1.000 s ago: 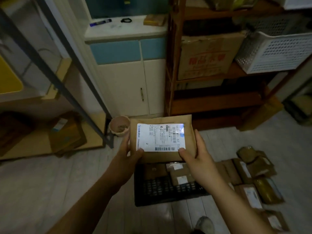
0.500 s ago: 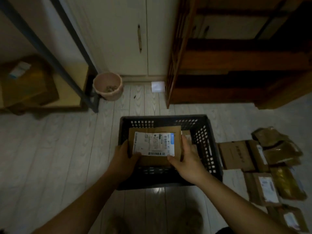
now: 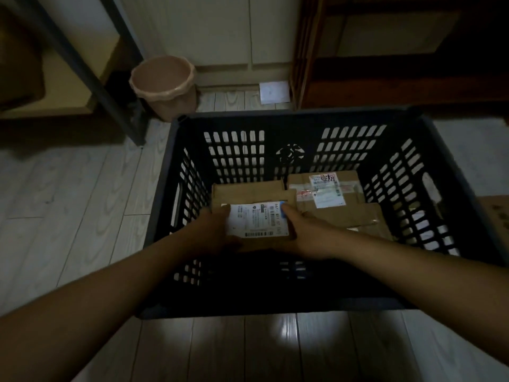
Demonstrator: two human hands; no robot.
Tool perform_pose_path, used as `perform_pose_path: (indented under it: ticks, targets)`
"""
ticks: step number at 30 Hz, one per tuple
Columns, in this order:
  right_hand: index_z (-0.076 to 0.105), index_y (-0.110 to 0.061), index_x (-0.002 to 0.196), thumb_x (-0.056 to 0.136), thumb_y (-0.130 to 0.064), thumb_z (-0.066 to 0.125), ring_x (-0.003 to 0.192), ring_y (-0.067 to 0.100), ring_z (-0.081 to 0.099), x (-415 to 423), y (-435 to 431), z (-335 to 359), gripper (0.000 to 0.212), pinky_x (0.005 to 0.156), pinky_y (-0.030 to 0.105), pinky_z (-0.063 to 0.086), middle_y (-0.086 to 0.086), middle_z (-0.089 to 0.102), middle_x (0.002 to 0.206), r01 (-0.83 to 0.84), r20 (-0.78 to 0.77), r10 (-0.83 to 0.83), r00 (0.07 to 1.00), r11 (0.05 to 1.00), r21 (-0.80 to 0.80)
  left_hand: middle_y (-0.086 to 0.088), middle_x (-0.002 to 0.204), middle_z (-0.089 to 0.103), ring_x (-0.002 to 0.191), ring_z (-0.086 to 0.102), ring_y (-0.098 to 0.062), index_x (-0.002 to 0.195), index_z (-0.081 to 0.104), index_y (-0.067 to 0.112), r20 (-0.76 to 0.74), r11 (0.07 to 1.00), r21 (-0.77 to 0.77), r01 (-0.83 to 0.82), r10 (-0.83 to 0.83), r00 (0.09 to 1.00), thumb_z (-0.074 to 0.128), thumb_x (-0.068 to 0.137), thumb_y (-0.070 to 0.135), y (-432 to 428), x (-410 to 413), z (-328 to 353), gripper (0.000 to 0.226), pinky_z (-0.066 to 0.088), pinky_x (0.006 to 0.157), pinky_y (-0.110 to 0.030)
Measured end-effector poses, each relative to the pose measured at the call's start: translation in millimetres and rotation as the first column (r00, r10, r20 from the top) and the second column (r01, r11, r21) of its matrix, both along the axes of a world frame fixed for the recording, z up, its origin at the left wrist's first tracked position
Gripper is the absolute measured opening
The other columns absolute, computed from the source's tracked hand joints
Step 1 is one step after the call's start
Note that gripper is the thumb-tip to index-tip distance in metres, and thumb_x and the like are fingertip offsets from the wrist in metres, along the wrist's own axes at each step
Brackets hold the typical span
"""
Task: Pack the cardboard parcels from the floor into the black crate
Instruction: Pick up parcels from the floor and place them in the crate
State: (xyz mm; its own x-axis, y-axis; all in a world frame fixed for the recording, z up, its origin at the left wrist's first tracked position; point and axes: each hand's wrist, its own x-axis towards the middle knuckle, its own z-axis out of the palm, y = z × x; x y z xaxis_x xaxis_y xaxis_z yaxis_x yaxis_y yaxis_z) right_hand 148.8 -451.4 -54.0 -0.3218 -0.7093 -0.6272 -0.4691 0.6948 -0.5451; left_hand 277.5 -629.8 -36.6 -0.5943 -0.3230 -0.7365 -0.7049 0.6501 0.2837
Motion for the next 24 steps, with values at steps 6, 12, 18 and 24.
perform_pose_path:
  ticks: [6,12,18,24]
  targets:
    - [0.015,-0.015,0.150,0.094,-0.034,0.055,0.142,0.025,0.026,22,-8,-11,0.071,0.112,0.026,0.019,0.008,0.020,0.156,-0.140,-0.003,0.141,0.990,0.985,0.100,-0.011,0.156,0.013,0.140,0.025,-0.028,0.149,0.008,0.017,0.131,0.992,-0.022,0.126,-0.122,0.984,0.063,0.085,0.040,9,0,-1,0.087,0.029,0.111,-0.034]
    - [0.005,-0.012,0.151,0.096,-0.026,0.055,0.144,0.022,0.021,11,-16,-35,0.075,0.105,0.017,0.016,0.007,0.013,0.158,-0.148,0.065,0.138,0.988,0.968,0.201,-0.007,0.156,0.021,0.140,0.027,-0.023,0.150,0.011,0.015,0.209,0.984,0.042,0.173,-0.178,0.962,0.059,0.089,0.039,13,-9,-15,0.080,0.025,0.111,-0.029]
    - [0.000,-0.011,0.151,0.095,-0.026,0.056,0.142,0.029,0.026,6,-11,-40,0.081,0.107,0.026,0.023,0.015,0.017,0.156,-0.119,0.060,0.107,0.992,0.963,0.244,-0.003,0.155,0.021,0.141,0.026,-0.020,0.149,0.013,0.017,0.203,0.986,0.124,0.111,-0.135,0.970,0.060,0.090,0.030,21,-17,-37,0.077,0.024,0.109,-0.024]
    - [-0.016,-0.013,0.150,0.094,-0.036,0.055,0.145,0.028,0.019,3,-11,-61,0.093,0.117,0.032,0.021,0.010,0.004,0.159,-0.119,0.216,0.056,0.975,0.950,0.290,-0.009,0.158,0.010,0.143,0.020,-0.028,0.150,0.009,0.016,0.273,0.993,0.046,0.107,-0.115,0.955,0.058,0.088,0.045,14,-17,-45,0.084,0.024,0.114,-0.033]
